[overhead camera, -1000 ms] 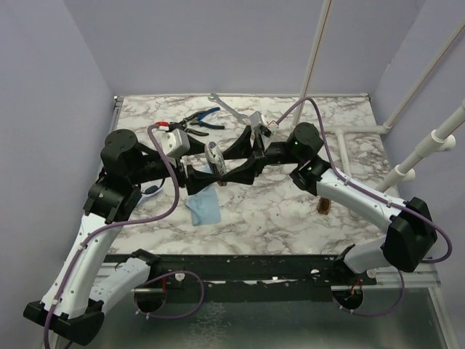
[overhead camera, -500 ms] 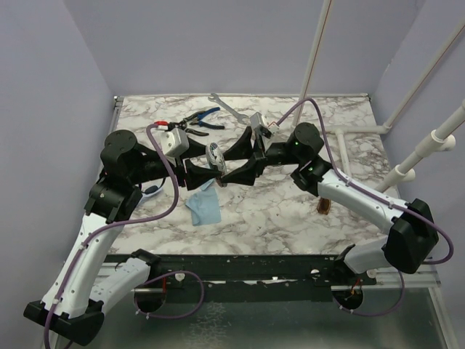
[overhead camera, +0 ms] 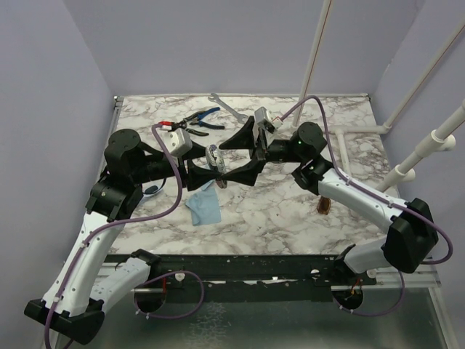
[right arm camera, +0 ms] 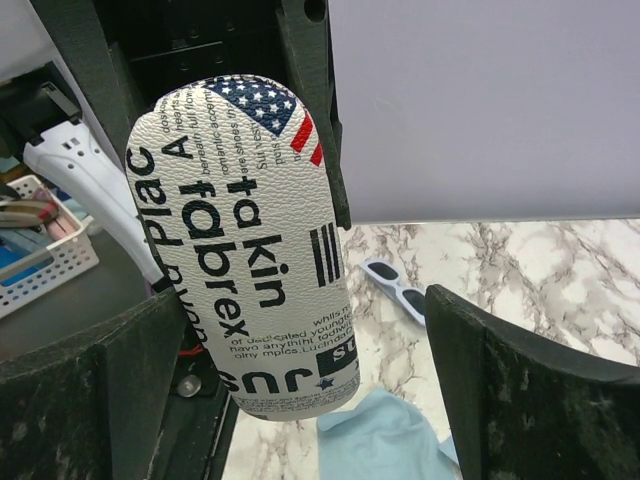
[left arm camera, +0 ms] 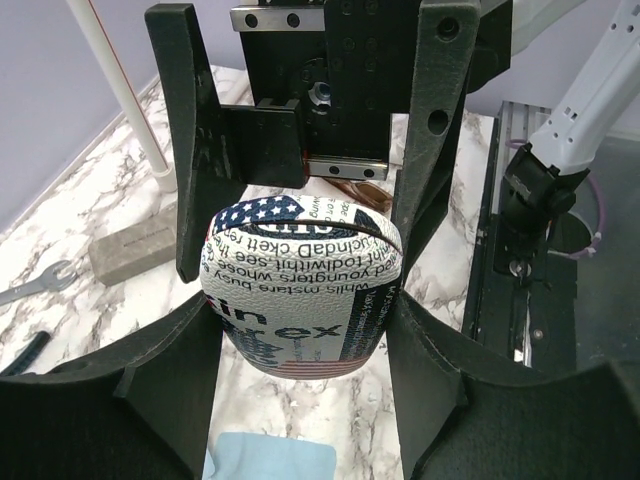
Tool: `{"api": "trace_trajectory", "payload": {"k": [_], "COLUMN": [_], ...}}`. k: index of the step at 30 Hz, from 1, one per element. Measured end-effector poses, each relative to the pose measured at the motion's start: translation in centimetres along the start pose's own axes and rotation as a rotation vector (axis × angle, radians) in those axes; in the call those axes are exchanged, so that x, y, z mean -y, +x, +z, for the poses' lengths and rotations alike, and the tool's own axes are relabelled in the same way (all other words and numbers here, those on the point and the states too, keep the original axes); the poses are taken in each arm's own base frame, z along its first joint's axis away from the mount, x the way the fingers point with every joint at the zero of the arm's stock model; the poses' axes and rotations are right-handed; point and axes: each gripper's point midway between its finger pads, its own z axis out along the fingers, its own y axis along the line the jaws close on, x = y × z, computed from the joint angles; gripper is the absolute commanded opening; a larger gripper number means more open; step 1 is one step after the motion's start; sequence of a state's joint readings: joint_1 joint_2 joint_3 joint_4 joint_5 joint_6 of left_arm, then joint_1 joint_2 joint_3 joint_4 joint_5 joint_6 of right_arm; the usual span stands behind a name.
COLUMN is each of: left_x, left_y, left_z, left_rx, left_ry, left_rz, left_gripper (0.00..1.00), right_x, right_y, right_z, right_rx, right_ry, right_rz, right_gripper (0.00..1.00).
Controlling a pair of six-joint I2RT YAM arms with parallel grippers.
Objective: Organize the sunglasses
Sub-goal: Open the sunglasses case.
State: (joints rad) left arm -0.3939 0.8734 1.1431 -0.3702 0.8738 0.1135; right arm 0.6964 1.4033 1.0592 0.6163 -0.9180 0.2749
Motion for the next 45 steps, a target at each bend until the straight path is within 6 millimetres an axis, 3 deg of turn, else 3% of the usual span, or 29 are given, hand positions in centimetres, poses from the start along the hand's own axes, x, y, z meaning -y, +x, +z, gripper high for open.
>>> {"api": "trace_trajectory", "payload": {"k": [8,16,21,29,38,41,45], "left_x": [-0.1,-0.4,-1.1,-1.4,-3.1,-1.7,-1.5], "left_y": [0.3,0.2,0.0,0.0,0.6,0.8,0.8], "left_z": [0.0,0.0,0.0,0.1,-0.3,-0.1,-0.1], "left_rx": [-0.011,-0.007,-0.002,-0.003,-0.025,-0.033,-0.034], "left_ry": [-0.009,-0.024,-0.057,-0.067,-0.152,-0.096,-0.087], "left_rz": [-0.019,-0.029,-0.017,-0.016,-0.032,-0.060,-0.069], "left_gripper": [0.00,0.00,0.00,0.00,0.00,0.00,0.00], "right_x": [0.1,0.2,1.5,2.0,5.5,7.9,8.1], "right_y": [0.5,0.3,-0.1,-0.1,0.2,0.0,0.0], "right_z": [0.6,0.4,-1.3,-1.4,-2.8,-4.0,-4.0], "right_rx": [-0.008,-0.008,-0.004,-0.003,0.006,0.020,0.016], "right_ry": [-0.026,-0.025,0.014,0.036,0.214,0.322,0.337], "right_rz": [0.009,0.017,0.053,0.078,0.154,0.164,0.164], "right_gripper": [0.96,0.75,0.73,0.68,0.63,0.63,0.65]}}
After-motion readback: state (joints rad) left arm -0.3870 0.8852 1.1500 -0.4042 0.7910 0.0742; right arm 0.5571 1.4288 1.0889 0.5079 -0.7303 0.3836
